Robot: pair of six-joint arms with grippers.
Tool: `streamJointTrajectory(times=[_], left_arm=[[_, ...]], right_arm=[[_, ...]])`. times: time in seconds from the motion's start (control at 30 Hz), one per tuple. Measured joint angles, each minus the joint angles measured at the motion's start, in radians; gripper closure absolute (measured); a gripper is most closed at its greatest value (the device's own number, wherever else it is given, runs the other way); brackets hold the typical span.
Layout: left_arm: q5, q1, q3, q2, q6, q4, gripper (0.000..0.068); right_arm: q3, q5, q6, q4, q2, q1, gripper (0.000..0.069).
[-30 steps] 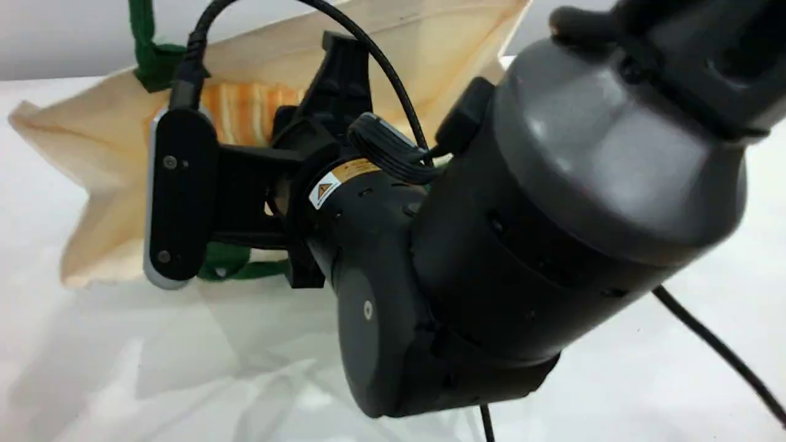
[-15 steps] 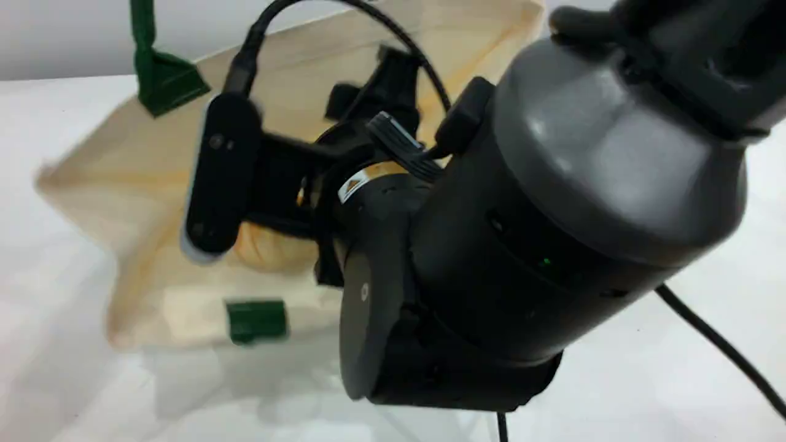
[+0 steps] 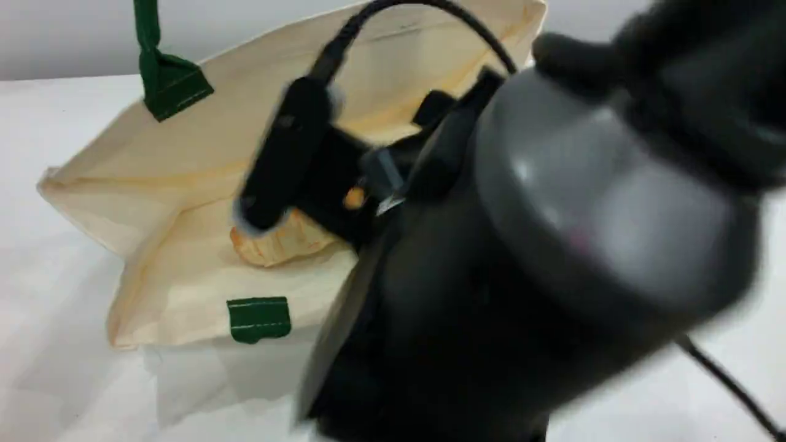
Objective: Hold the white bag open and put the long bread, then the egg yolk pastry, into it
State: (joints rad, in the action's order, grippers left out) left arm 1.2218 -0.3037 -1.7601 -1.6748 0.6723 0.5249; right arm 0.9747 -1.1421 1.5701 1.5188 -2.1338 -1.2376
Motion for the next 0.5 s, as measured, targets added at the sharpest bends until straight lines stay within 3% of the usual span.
streamJointTrajectory(times=[0.3,0.5], left_arm=[[0.0,0.001,0.0,0.0,0.001,-0.002,0.0597],[-0.001,0.001,0.0,0.0,0.001,-0.005,0.0597]], right_arm=[[0.0,0.088,0.0,0.165,0.203,-0.181,0.0251],[-0.017,0.144,0.0,0.232,0.349,-0.192,0.025]])
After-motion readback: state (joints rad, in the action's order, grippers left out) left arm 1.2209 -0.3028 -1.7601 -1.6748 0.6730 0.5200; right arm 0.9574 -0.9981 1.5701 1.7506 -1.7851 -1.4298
